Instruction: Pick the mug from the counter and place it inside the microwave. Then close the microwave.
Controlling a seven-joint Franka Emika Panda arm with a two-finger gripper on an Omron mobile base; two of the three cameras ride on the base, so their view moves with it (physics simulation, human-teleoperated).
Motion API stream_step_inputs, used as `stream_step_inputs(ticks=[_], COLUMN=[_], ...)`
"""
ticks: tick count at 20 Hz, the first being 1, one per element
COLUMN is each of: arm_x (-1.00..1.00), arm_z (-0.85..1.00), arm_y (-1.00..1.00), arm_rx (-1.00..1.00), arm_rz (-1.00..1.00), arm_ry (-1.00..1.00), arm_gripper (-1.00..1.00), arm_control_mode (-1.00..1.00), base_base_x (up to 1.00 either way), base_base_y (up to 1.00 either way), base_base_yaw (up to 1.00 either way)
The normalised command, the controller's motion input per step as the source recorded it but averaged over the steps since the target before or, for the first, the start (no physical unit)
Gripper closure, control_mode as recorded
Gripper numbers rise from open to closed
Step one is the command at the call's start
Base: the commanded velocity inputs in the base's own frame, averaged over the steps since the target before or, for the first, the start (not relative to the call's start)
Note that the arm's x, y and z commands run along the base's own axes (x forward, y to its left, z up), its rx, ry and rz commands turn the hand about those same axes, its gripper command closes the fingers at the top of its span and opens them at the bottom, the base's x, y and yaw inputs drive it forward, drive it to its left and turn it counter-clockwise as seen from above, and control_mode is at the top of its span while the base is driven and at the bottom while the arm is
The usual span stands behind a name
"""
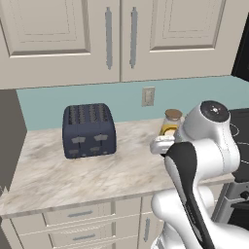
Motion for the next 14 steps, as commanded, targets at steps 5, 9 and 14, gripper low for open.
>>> stream_step_inputs(ticks=[5, 9, 14], arm_x=[-0.18, -0.09, 0.00], arm_z=[0.53, 0.09, 0.00], arm_y=[0.00, 0.00, 0.00], arm_rx=[0.00, 0.00, 0.00], arm_rz=[0.00, 0.00, 0.00], arm_ry=[0.00, 0.00, 0.00], arm_gripper=[1.00, 1.00, 1.00], arm_control_mode=[-1.00, -1.00, -1.00], base_base_x=[0.00, 0.00, 0.00], base_base_y=[0.00, 0.00, 0.00], base_base_yaw=[0.00, 0.00, 0.00])
